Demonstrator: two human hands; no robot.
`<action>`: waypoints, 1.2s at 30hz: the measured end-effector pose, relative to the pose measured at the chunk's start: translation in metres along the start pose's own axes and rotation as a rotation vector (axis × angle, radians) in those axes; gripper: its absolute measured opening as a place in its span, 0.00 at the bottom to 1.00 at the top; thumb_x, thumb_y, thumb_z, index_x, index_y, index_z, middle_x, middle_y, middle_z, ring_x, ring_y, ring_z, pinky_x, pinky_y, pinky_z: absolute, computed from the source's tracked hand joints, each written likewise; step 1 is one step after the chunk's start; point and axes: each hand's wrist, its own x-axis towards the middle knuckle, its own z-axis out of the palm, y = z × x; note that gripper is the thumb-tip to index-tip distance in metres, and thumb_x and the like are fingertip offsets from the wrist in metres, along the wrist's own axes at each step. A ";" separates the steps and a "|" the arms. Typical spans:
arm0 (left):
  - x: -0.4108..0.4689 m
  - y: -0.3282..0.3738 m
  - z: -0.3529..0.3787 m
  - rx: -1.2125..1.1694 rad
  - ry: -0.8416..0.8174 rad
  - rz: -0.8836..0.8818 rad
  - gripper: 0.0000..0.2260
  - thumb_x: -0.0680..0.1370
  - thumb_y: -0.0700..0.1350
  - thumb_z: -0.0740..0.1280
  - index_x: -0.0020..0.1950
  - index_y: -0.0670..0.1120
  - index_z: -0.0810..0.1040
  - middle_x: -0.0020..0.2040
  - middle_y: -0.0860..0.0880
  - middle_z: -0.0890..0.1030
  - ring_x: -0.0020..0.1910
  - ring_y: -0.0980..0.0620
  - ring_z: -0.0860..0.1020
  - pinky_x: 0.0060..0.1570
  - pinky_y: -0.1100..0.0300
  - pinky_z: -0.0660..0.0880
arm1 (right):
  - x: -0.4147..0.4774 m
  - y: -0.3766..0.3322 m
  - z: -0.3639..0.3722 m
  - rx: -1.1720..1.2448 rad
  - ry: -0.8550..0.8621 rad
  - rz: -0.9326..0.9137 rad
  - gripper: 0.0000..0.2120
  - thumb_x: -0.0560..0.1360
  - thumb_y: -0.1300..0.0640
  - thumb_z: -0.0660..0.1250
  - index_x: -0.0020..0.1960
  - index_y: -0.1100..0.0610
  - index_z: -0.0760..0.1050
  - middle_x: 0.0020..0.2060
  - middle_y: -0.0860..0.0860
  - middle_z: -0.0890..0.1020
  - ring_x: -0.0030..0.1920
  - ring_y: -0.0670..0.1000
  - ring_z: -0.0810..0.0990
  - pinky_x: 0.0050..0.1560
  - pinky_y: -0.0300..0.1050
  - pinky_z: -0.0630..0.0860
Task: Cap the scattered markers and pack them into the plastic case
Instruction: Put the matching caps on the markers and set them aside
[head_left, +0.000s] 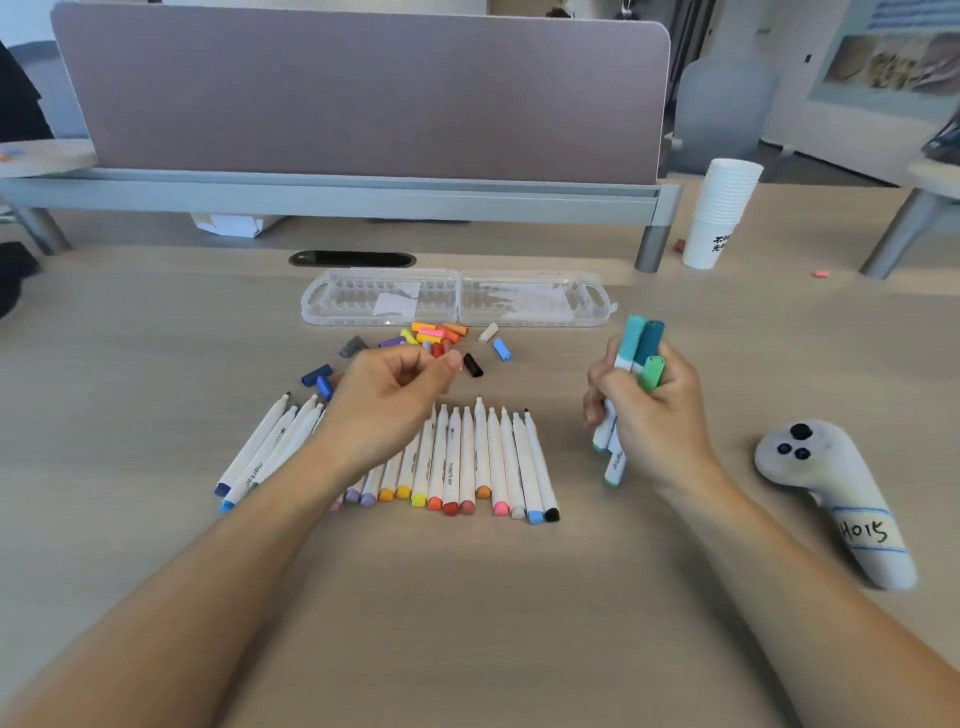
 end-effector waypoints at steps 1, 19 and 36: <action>0.001 -0.002 -0.002 0.017 0.019 -0.001 0.20 0.80 0.53 0.65 0.35 0.39 0.75 0.27 0.47 0.71 0.26 0.57 0.68 0.31 0.67 0.68 | -0.001 0.003 0.001 -0.001 -0.005 0.012 0.03 0.67 0.64 0.61 0.38 0.58 0.67 0.25 0.51 0.72 0.25 0.54 0.72 0.30 0.48 0.71; 0.091 0.008 0.050 1.026 -0.159 0.015 0.08 0.79 0.45 0.61 0.52 0.43 0.77 0.53 0.42 0.76 0.51 0.42 0.77 0.44 0.52 0.76 | -0.009 -0.002 0.007 -0.916 -0.300 0.312 0.12 0.70 0.50 0.71 0.37 0.55 0.72 0.32 0.50 0.75 0.29 0.50 0.72 0.29 0.42 0.65; 0.052 0.020 0.029 -0.452 -0.063 -0.213 0.04 0.79 0.38 0.67 0.50 0.41 0.82 0.46 0.44 0.84 0.42 0.52 0.83 0.45 0.59 0.83 | -0.005 -0.019 0.001 -0.182 -0.259 0.372 0.12 0.76 0.57 0.66 0.51 0.66 0.78 0.25 0.53 0.70 0.24 0.50 0.68 0.25 0.41 0.67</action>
